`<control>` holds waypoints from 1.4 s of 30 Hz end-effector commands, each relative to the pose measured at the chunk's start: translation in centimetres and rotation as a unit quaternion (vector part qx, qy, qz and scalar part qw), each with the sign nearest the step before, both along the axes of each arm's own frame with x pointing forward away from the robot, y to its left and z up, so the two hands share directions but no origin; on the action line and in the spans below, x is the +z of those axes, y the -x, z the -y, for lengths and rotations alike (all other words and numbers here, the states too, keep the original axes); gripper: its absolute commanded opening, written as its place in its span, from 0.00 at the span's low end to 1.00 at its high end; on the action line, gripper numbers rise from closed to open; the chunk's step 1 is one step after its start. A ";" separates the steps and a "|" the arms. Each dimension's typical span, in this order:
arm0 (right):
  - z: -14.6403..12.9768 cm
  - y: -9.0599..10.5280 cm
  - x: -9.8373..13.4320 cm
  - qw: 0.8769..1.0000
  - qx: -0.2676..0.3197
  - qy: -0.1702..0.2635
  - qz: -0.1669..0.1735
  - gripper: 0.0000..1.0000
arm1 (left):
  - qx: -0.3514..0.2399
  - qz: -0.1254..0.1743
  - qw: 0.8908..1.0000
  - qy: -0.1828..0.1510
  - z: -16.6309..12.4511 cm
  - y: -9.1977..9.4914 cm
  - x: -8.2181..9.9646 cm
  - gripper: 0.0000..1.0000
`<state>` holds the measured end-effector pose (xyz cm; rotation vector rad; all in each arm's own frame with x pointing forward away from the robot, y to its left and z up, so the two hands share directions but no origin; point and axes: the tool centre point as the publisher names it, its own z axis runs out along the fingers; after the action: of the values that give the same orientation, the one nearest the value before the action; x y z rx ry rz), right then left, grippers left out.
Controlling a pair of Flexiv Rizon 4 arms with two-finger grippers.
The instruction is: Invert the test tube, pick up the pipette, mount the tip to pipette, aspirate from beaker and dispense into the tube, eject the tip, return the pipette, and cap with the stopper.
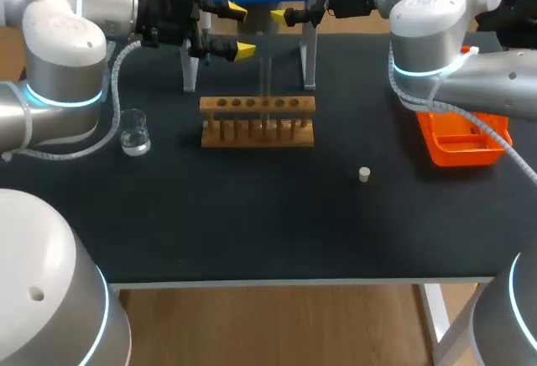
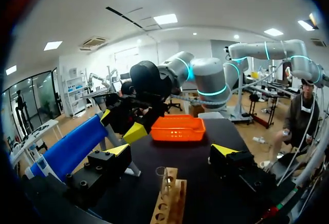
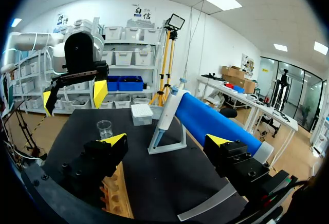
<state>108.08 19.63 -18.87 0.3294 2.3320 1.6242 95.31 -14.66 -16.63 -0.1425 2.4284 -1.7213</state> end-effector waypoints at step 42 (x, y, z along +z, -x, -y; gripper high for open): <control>0.1 -0.1 0.0 1.000 0.001 0.001 -0.001 1.00 | 0.037 -0.017 0.995 -0.095 4.3 -3.2 -11.2 1.00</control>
<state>108.08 19.62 -18.88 0.3297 2.3320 1.6241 98.49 -18.30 -27.28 -0.2272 2.5675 -1.4634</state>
